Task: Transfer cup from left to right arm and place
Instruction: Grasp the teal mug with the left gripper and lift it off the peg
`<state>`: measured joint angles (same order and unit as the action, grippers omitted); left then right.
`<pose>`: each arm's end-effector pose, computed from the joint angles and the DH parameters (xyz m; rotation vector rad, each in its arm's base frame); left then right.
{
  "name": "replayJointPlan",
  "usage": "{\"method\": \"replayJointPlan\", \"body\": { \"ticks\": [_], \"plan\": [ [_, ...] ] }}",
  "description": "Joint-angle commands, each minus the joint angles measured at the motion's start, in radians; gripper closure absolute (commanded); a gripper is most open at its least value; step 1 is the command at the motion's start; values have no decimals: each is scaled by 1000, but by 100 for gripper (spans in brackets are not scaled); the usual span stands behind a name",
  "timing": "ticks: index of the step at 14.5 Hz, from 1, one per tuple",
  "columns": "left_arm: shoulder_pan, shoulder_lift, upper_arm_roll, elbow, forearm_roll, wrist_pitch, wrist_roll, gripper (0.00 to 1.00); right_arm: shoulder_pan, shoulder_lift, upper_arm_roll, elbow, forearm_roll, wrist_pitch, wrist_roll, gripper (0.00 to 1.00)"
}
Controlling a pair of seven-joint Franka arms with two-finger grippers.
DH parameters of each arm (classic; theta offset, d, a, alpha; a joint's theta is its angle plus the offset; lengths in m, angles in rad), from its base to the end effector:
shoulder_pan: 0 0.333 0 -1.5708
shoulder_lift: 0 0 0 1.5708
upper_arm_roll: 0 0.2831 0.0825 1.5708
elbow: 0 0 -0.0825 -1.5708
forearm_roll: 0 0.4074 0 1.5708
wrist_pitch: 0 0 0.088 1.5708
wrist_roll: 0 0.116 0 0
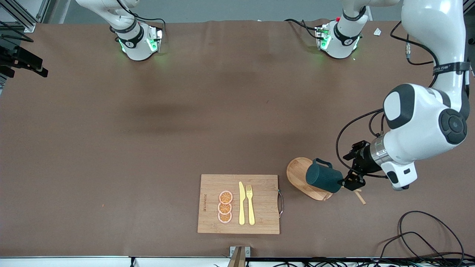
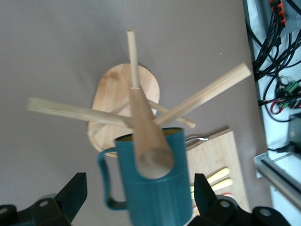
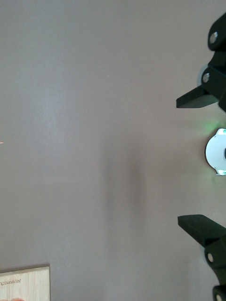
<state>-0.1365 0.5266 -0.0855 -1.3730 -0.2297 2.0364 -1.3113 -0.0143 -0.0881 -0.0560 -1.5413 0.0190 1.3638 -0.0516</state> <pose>0.7106 -0.1645 0.3832 2.3669 1.6076 -0.1113 0.5283 -0.0360 0.6286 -3.1094 0.0236 0.1368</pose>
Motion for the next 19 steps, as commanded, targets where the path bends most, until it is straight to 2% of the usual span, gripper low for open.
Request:
{"method": "replayJointPlan", "body": {
  "ticks": [1,3,17,18,19],
  "plan": [
    [-6,61,-3,72,-17,22,-54,0,7,-25,-4,-26,-11,3,-8,0],
    [-3,87,-5,72,-66,57,-54,0,7,-25,-4,-26,-11,3,-8,0],
    [-18,124,-8,60,-69,74,-45,0,7,-24,-4,-26,-11,3,-8,0],
    [-18,124,-8,60,-69,74,-42,2,7,-24,-4,-26,-11,3,-8,0],
    [-18,124,-8,60,-68,74,-39,13,7,-24,-4,-26,-11,3,-8,0]
  ]
}}
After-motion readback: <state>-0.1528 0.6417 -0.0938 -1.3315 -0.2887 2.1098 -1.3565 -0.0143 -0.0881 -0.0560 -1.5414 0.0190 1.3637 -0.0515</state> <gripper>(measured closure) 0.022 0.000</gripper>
